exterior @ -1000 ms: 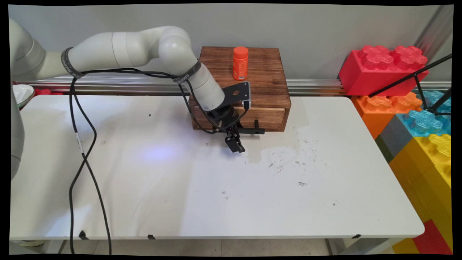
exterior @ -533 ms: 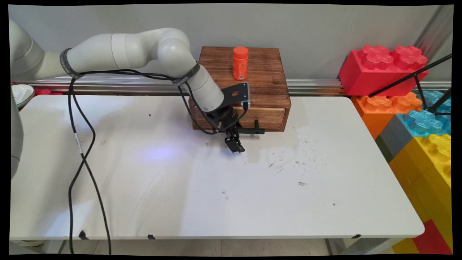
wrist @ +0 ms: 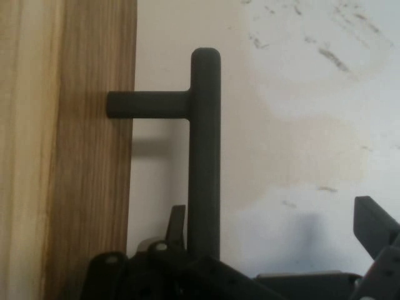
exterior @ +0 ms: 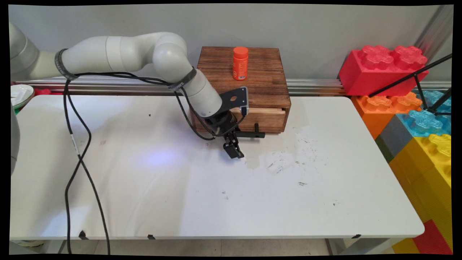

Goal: Open the drawer

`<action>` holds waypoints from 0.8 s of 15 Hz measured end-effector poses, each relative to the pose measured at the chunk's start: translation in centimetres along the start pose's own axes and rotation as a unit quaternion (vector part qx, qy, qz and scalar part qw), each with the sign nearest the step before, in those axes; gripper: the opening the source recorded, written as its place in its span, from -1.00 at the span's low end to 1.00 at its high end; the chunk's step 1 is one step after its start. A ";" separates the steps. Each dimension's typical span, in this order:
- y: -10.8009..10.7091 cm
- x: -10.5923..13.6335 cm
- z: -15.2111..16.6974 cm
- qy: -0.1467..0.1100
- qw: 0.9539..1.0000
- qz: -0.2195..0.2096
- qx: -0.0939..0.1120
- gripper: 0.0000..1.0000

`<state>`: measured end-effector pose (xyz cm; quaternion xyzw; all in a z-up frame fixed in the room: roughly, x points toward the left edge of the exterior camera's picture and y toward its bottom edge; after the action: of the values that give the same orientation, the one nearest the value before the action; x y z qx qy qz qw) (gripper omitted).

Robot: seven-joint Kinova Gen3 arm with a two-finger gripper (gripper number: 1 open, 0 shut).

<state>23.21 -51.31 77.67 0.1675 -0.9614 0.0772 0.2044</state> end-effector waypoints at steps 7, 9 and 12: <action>3.1 -0.2 -0.8 0.008 1.000 -0.011 -0.002 1.00; 4.3 -0.3 -1.1 0.009 1.000 -0.016 -0.004 1.00; 5.9 -0.3 -1.5 0.010 1.000 -0.020 -0.008 1.00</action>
<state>21.93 -45.34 78.47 0.1842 -0.9564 0.0669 0.2164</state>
